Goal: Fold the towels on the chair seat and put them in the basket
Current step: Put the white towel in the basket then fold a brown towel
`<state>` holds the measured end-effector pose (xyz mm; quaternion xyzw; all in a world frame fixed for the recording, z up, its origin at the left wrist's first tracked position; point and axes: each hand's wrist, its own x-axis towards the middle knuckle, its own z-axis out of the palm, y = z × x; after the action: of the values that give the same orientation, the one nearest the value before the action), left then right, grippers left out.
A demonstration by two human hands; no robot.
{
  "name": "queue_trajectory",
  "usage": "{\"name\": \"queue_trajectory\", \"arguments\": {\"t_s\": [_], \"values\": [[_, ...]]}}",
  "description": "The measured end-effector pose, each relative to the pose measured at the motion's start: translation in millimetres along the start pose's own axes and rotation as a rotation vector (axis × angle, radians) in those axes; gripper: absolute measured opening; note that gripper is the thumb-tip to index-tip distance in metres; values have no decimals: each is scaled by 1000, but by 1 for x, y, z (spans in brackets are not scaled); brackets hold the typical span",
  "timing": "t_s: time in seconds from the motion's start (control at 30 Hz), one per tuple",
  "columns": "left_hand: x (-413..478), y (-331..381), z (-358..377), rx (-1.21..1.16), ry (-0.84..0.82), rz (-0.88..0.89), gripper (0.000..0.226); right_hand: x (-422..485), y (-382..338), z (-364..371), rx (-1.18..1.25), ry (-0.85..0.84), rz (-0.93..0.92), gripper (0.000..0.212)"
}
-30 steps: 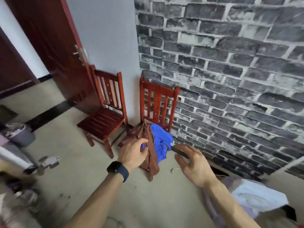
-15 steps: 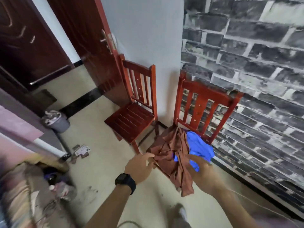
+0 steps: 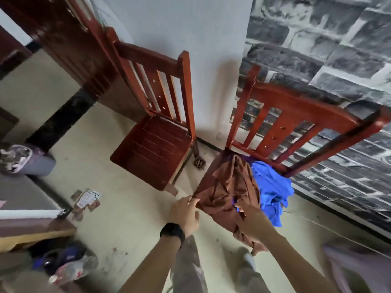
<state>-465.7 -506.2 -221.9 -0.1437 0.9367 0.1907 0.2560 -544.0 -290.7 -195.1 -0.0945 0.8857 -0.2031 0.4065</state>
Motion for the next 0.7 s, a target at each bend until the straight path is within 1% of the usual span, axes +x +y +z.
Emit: {"name": "queue_trajectory", "arguments": {"t_s": [0.1,0.17,0.2,0.23,0.27,0.3,0.33,0.37,0.47,0.57,0.6,0.7], "values": [[59,-34,26,111,-132,81,54,63,-9,20,17,-23,85,38],[99,-56,43,179,-217,151,57,102,-8,38,-89,-54,97,41],[119,-66,52,209,-244,177,59,123,-4,49,-137,-34,89,42],[141,-75,60,234,-270,204,60,144,1,62,-81,-10,115,46],[162,-82,69,257,-294,237,61,167,11,75,-78,-42,58,48],[181,-89,79,285,-314,274,62,187,16,85,-66,-45,56,51],[199,-93,89,314,-320,317,63,206,23,96,-21,-59,134,58],[216,-95,99,340,-313,365,64,218,21,98,-53,-30,202,62],[252,-97,123,408,-302,501,65,239,23,114,-64,-22,262,64],[264,-102,140,463,-382,556,64,245,20,125,-15,73,353,66],[266,-104,142,482,-396,563,64,245,21,130,14,122,357,66],[269,-100,134,453,-452,543,63,232,13,130,150,316,334,53]]}}
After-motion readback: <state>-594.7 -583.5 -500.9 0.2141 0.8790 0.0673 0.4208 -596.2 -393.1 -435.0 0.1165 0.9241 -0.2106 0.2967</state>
